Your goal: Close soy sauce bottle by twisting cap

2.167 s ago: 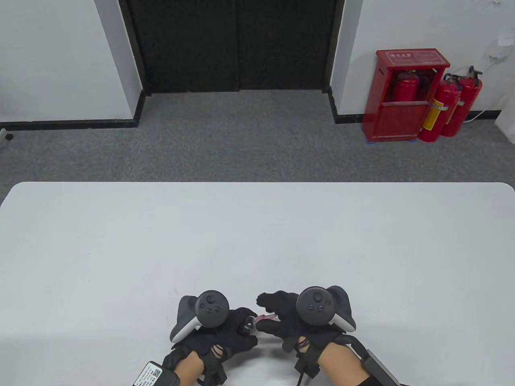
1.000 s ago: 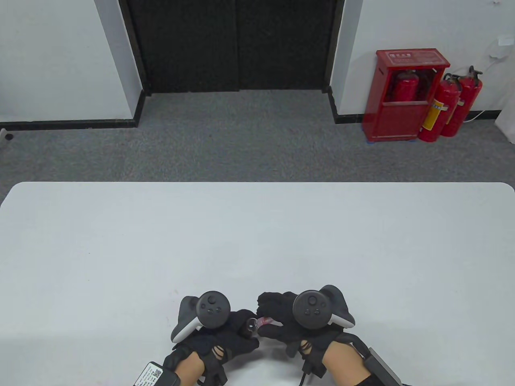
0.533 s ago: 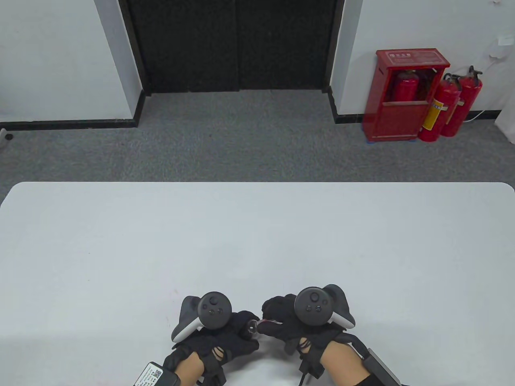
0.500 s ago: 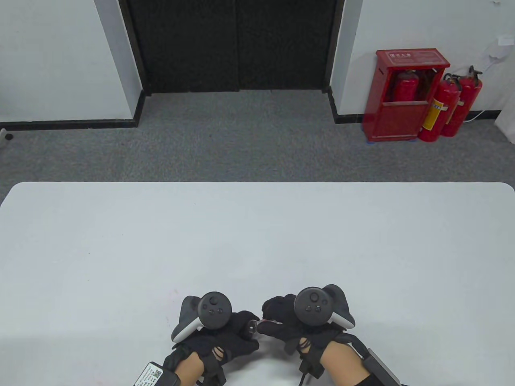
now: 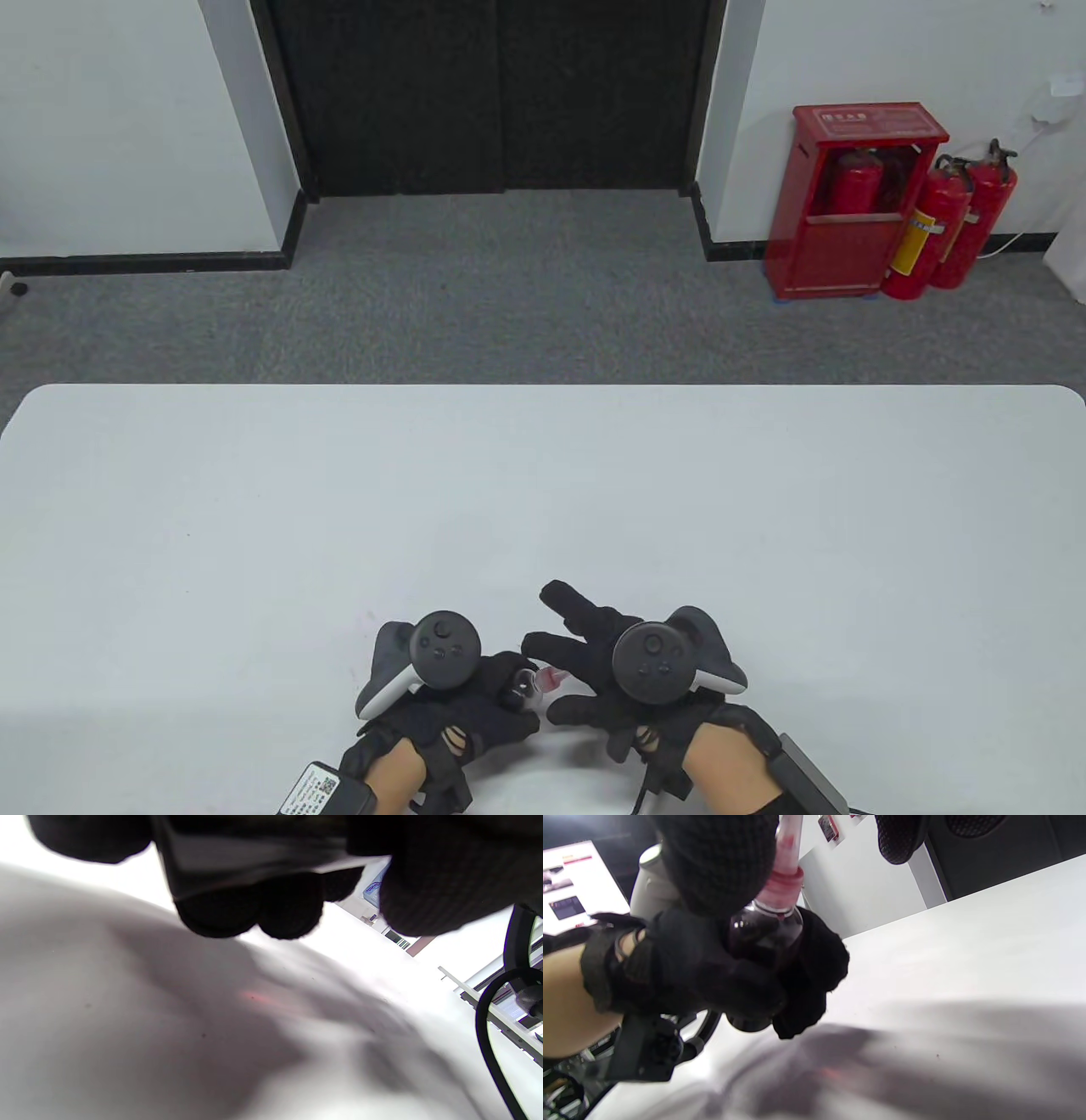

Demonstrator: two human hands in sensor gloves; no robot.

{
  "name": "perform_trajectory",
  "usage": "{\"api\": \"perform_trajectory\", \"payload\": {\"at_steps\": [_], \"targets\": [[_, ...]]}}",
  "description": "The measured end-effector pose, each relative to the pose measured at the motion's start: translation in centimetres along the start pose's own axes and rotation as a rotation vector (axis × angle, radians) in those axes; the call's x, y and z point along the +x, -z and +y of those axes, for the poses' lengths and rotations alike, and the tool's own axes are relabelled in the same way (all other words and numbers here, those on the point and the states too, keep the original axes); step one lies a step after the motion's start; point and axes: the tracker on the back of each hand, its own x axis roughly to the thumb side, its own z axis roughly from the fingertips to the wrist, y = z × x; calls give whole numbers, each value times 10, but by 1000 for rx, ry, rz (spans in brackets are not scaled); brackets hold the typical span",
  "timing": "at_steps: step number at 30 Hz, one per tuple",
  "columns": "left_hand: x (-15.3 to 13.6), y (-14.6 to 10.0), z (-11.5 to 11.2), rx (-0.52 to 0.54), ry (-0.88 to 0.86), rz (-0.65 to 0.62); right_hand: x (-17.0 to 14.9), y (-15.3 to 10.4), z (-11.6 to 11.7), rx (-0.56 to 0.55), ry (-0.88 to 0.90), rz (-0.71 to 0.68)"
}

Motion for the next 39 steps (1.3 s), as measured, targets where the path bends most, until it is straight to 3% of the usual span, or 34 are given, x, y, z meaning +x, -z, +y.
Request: {"api": "perform_trajectory", "payload": {"at_steps": [39], "targets": [[3, 0, -2, -15, 12, -17, -6, 2, 0, -44, 33, 54]]}}
